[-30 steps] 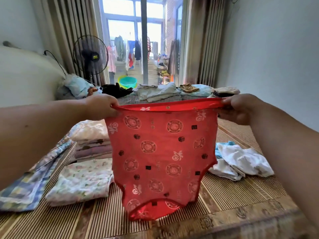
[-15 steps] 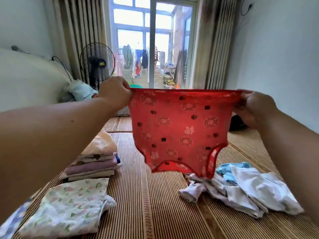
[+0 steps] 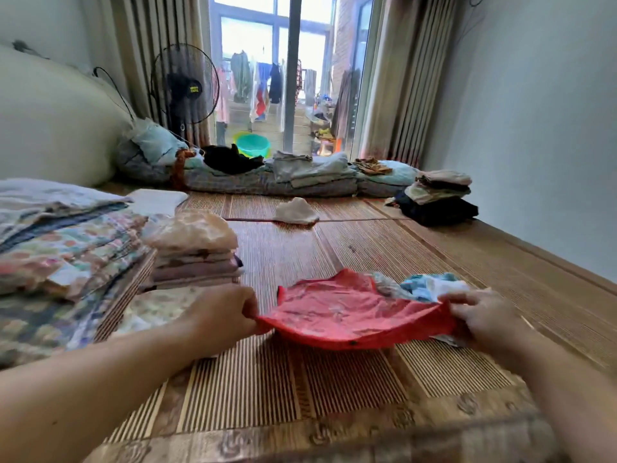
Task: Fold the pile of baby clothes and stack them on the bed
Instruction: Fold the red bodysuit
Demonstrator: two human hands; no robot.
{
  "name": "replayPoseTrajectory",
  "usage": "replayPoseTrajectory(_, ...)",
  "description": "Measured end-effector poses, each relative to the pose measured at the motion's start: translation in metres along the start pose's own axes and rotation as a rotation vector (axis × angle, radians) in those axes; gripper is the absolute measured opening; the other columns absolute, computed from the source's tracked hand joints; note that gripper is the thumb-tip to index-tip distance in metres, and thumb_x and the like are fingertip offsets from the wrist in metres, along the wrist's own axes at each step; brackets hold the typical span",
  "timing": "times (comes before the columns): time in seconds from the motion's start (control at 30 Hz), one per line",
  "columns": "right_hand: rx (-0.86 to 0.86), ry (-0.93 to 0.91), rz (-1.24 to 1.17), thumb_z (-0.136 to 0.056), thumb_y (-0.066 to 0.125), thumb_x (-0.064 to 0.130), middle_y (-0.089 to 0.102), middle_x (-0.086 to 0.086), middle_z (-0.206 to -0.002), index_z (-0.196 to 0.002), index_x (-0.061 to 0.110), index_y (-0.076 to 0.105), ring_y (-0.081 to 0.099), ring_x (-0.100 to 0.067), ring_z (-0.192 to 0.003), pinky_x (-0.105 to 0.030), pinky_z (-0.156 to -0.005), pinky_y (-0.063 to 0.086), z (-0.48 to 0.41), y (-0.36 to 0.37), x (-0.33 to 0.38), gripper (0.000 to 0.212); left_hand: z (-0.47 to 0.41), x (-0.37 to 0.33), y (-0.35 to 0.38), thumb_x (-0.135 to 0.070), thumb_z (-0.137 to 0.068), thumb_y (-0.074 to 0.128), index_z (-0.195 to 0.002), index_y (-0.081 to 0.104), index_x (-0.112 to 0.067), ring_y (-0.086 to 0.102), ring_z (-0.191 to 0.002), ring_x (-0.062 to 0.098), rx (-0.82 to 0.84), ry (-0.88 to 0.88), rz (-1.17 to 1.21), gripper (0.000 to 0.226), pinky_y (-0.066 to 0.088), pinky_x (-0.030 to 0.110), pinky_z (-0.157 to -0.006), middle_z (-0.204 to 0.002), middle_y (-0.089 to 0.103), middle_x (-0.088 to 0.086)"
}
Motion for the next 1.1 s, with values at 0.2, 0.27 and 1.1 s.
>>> replayPoseTrajectory(0.2, 0.205, 0.173, 0.450, -0.083, 0.059, -0.011, 0.062, -0.006, -0.054, -0.081, 0.008, 0.074, 0.050, -0.012, -0.043, -0.016, -0.040, 0.036, 0.053, 0.003, -0.075, 0.023, 0.088, 0.009, 0.073, -0.029, -0.072, 0.069, -0.065, 0.053, -0.033, 0.049, -0.064, -0.002, 0.386, 0.070, -0.112, 0.018, 0.036, 0.009, -0.056, -0.067, 0.054, -0.015)
replayPoseTrajectory(0.27, 0.310, 0.257, 0.498, -0.079, 0.061, -0.012, 0.063, -0.013, -0.063, -0.078, 0.006, 0.076, 0.052, -0.017, -0.050, -0.021, -0.045, 0.039, 0.066, -0.001, -0.089, 0.024, 0.103, 0.008, 0.079, -0.029, -0.070, 0.068, -0.067, 0.054, -0.033, 0.050, -0.064, -0.001, 0.503, 0.078, -0.116, 0.015, 0.041, 0.016, -0.061, -0.069, 0.056, -0.015)
replayPoseTrajectory(1.1, -0.029, -0.050, 0.331, -0.080, 0.071, 0.013, 0.071, 0.004, -0.092, -0.100, 0.025, 0.072, 0.066, -0.016, -0.086, -0.039, -0.087, 0.054, -0.099, 0.076, -0.059, 0.023, -0.072, 0.055, 0.105, -0.028, -0.079, 0.074, -0.121, 0.060, -0.028, 0.060, -0.090, 0.010, 0.106, -0.186, -0.031, 0.044, 0.049, 0.019, -0.073, -0.116, 0.063, -0.001)
Point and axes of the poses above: each hand's wrist, its own z-axis away from the middle knuckle, its own y-axis out of the palm, x = y × z, the point moved 10 cm from there along -z, towards the middle knuckle
